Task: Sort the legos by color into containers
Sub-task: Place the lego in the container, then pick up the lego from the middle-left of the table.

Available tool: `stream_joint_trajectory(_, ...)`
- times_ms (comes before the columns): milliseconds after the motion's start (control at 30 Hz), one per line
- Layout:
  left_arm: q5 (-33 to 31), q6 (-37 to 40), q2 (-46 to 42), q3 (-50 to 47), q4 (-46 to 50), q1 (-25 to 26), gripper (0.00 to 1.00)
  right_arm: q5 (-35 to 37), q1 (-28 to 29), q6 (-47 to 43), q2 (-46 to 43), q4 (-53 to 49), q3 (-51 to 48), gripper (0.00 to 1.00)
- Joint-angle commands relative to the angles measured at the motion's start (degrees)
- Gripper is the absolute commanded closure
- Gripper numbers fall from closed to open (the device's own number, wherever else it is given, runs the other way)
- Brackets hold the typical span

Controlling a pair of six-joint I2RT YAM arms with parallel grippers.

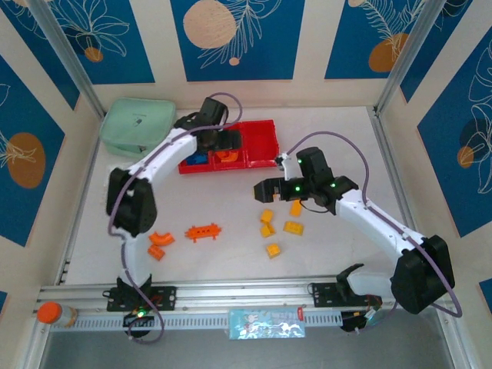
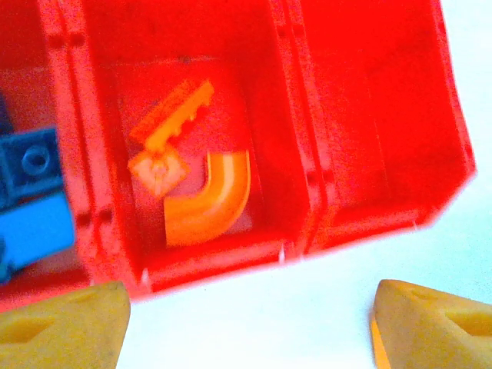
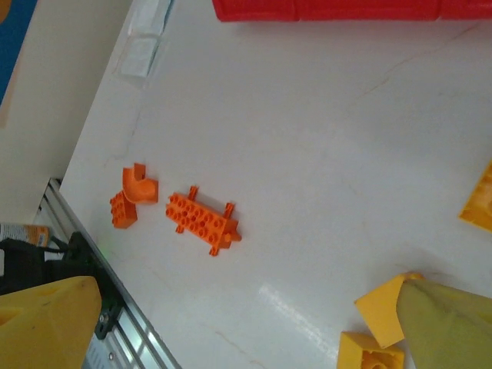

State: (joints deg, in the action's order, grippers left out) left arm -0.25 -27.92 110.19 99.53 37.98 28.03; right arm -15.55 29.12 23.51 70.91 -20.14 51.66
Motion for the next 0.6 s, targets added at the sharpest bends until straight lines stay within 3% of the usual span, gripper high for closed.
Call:
stream_joint_trajectory(0, 2.5, 0.6, -9.5, -9.1, -2.9, 0.9, 0.17, 0.2, 2.4, -1.4, -1.7, -1.7, 0.1, 0.01)
stream_joint_trajectory(267, -3.3, -4.0, -29.0, -32.8, 0.4, 5.8, 0.13, 2.2, 9.8, -2.0, -1.4, -0.9, -3.2, 0.01)
stream_joint_trajectory(567, -8.6, -16.9, -40.0, -48.4, 6.3, 14.1, 0.05, 4.9, 15.1, 0.3, 0.0, 3.6, -8.5, 0.01)
